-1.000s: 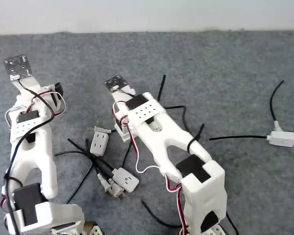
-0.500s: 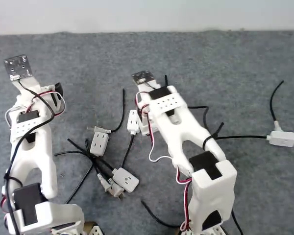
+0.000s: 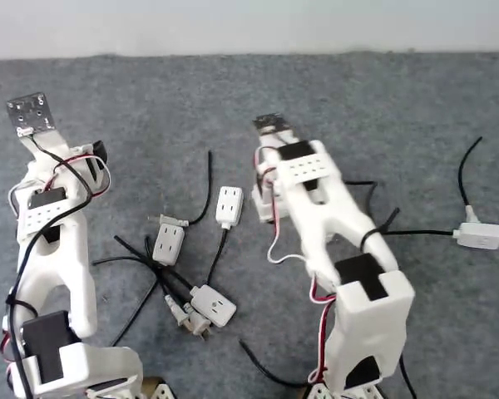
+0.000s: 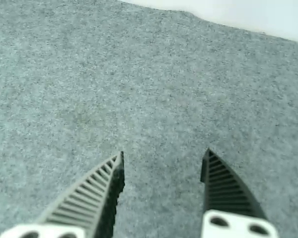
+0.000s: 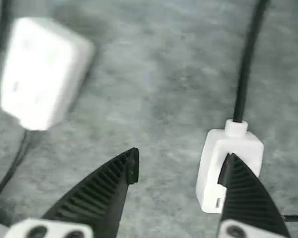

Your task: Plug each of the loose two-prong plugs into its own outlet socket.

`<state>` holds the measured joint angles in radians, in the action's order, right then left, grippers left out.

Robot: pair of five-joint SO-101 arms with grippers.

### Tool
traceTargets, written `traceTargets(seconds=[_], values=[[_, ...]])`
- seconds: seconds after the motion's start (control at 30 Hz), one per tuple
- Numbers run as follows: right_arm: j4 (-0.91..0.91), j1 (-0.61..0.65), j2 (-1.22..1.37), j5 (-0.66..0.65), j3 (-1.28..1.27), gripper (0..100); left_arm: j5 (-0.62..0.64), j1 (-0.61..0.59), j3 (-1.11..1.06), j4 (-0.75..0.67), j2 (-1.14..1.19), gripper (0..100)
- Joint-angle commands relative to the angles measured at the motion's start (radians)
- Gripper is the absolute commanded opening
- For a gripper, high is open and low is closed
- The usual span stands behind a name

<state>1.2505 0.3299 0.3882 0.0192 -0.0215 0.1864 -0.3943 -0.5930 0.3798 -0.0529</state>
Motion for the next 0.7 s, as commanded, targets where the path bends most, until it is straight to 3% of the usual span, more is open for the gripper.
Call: traceTargets(seconds=[0.0, 0.3, 0.67], values=[[0.019, -0.124, -0.016, -0.025, -0.006, 28.5, 0.005, 0.002, 0.015, -0.025, -0.014, 25], [0.048, -0.188, -0.061, -0.064, -0.002, 28.5, 0.005, 0.002, 0.015, -0.025, -0.014, 25], [0.077, -0.150, -0.128, -0.098, -0.032, 28.5, 0.005, 0.003, 0.015, -0.025, -0.018, 25]])
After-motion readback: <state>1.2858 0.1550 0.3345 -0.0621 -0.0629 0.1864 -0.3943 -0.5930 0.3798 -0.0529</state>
